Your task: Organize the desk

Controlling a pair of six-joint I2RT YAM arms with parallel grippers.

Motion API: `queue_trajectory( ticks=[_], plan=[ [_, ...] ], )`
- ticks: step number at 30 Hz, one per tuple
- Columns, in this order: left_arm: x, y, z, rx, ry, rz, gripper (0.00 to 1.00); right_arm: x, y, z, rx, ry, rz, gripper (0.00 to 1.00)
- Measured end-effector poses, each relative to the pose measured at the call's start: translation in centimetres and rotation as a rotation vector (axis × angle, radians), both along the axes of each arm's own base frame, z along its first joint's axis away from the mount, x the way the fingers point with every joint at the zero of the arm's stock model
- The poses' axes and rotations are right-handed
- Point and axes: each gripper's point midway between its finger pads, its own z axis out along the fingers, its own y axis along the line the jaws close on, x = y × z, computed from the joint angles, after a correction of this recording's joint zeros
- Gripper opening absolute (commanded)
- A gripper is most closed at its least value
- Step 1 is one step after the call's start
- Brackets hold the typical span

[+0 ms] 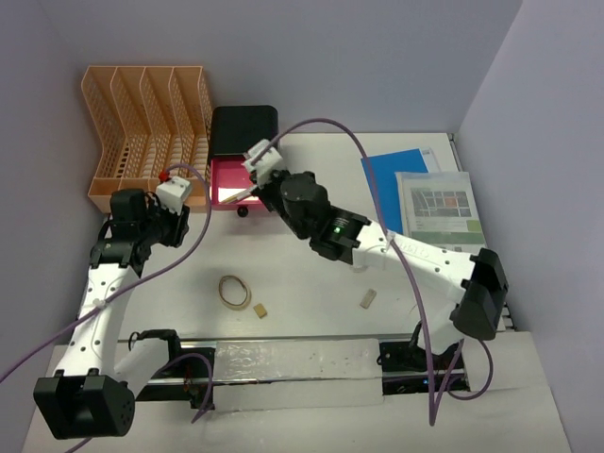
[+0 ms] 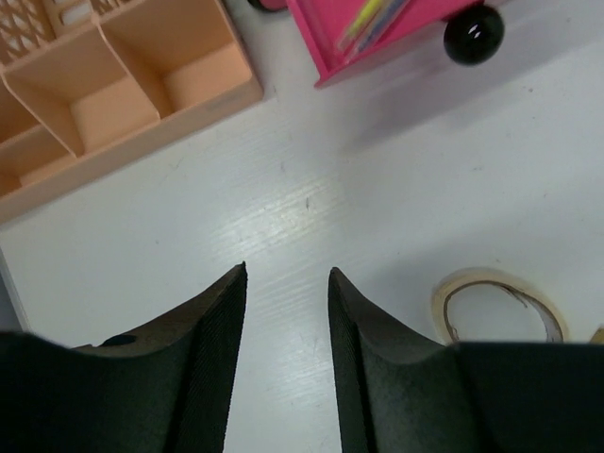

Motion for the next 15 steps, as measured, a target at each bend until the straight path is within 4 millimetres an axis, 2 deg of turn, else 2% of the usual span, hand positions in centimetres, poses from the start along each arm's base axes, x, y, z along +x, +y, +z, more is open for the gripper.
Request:
queue_trajectory(
  ticks=[2, 5, 8, 10, 13, 15],
  plan=[
    [-0.2, 0.3, -1.1, 0.000, 0.030, 0.021, 0.44, 1.1, 2.4, 3.4, -0.046, -0.161, 0.089, 0.00],
    [-0.4, 0.8, -2.0, 0.006, 0.060, 0.055, 0.44, 2.4, 6.2, 4.4, -0.160, -0.323, 0.215, 0.00],
    [-0.3, 1.8, -2.3, 0.013, 0.065, 0.100, 0.44, 4.8, 10.2, 2.9, -0.271, -0.391, 0.342, 0.00],
    [-0.2, 2.3, -2.3, 0.012, 0.066, 0.121, 0.44, 6.8, 11.8, 0.8, -0.321, -0.398, 0.402, 0.00],
    [-0.3, 2.3, -2.8, 0.006, 0.081, 0.133, 0.44, 8.3, 12.1, -3.4, -0.405, -0.385, 0.499, 0.00],
    [-0.4, 2.4, -3.4, 0.008, 0.098, 0.136, 0.44, 8.6, 11.7, -5.2, -0.441, -0.384, 0.547, 0.00]
  ],
)
